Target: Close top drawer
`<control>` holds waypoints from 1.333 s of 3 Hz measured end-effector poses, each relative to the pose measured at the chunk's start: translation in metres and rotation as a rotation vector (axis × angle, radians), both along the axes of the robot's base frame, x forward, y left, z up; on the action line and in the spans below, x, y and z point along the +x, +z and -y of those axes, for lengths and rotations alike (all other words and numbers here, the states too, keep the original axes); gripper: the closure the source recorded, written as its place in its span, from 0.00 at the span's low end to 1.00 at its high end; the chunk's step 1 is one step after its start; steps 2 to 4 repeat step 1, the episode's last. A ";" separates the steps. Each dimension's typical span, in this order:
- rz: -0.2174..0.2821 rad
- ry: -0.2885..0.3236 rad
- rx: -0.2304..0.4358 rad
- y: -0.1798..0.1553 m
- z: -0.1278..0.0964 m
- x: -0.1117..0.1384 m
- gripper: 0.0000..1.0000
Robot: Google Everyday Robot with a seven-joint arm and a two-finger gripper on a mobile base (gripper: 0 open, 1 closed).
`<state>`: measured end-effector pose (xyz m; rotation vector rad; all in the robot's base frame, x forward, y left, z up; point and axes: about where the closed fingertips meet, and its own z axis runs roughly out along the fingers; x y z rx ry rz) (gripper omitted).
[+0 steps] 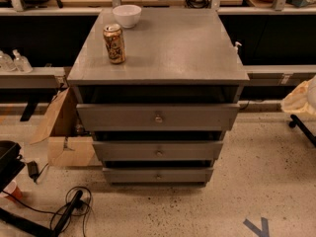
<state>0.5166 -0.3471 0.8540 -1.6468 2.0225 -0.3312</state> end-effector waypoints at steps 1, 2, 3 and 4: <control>0.043 0.006 0.006 0.036 0.010 -0.008 1.00; 0.043 0.006 0.006 0.036 0.010 -0.008 1.00; 0.043 0.006 0.006 0.036 0.010 -0.008 1.00; 0.043 0.006 0.006 0.036 0.010 -0.008 1.00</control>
Offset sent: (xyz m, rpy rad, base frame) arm 0.0000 0.0000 0.0000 0.0000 0.0000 0.0000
